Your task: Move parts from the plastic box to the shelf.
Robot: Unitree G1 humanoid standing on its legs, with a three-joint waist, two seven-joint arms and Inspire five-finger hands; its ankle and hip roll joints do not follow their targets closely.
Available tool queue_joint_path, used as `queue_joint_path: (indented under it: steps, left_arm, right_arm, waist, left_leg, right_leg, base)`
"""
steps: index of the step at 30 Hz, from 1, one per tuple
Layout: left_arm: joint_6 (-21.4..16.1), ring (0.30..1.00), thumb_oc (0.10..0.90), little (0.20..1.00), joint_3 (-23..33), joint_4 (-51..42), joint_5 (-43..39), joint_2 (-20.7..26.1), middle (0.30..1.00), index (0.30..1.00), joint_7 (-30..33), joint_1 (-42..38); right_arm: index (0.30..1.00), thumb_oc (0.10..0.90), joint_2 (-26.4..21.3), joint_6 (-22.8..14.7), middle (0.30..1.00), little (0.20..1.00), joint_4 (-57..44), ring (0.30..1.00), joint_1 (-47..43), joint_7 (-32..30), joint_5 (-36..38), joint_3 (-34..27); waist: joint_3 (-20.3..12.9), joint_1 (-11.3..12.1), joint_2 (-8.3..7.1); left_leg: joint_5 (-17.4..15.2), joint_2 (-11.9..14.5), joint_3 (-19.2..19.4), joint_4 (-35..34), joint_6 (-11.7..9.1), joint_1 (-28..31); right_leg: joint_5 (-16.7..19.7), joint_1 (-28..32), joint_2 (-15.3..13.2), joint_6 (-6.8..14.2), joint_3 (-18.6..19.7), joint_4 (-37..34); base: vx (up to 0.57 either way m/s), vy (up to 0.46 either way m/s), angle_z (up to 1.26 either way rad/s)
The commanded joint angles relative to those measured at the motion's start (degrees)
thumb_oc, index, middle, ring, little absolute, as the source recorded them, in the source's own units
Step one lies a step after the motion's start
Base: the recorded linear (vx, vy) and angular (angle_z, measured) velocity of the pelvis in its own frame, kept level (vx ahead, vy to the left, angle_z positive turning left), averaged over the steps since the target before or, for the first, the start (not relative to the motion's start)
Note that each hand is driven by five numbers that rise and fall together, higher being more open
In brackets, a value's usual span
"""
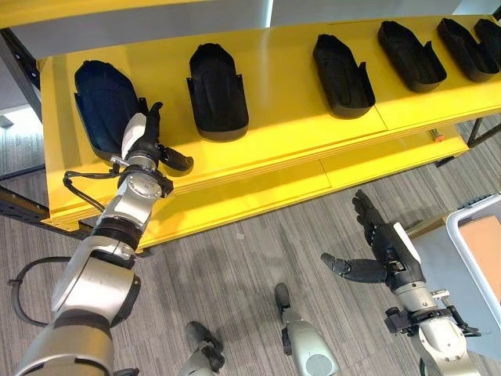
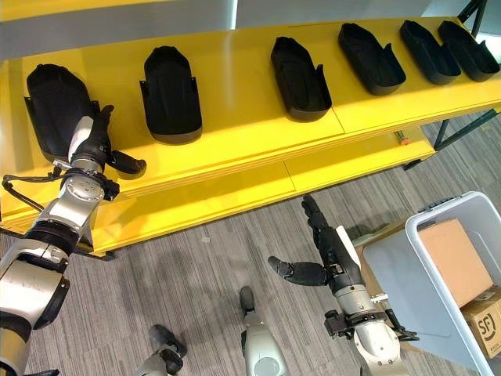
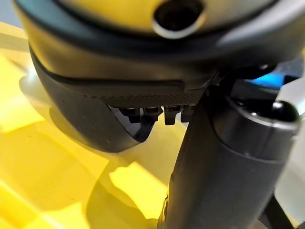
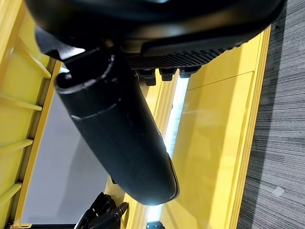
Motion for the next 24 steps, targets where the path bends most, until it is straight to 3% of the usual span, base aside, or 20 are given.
queue_joint_path:
  steps: [1,24]
  left_arm:
    - [-4.9,1.0,0.9,1.0,4.4,-4.8,-2.0,-1.0,1.0,1.0,1.6,-2.9]
    - [-4.3,1.0,0.9,1.0,8.0,-5.4,0.3,4.4,1.0,1.0,1.2,2.5]
  right_arm:
    - [1.0,0.9,-5.0,-5.1,1.0,1.0,-4.7,1.0,-2.4,-1.7,2.5,-3.8]
    - [1.0,0.9,-5.6,-4.8,1.0,1.0,-4.7,1.0,-2.5,-1.2,1.7,-3.8]
  waist:
    - [0.4,-1.2,2.78]
    - [0.5,0.3,3.08]
  left_leg:
    - [-2.6,7.4,-5.1,4.2,-5.8,3.5]
    - [-2.7,7.4,-5.8,4.6,-5.6,3.4]
  right_leg:
    - [-7.3,1.9,-3.2,3.3,2.0,7.6]
    - [-7.8,2.2,-3.1,3.2,1.7,8.0]
  base:
    - [0.0,0.0,0.0]
    - [0.0,0.0,0.0]
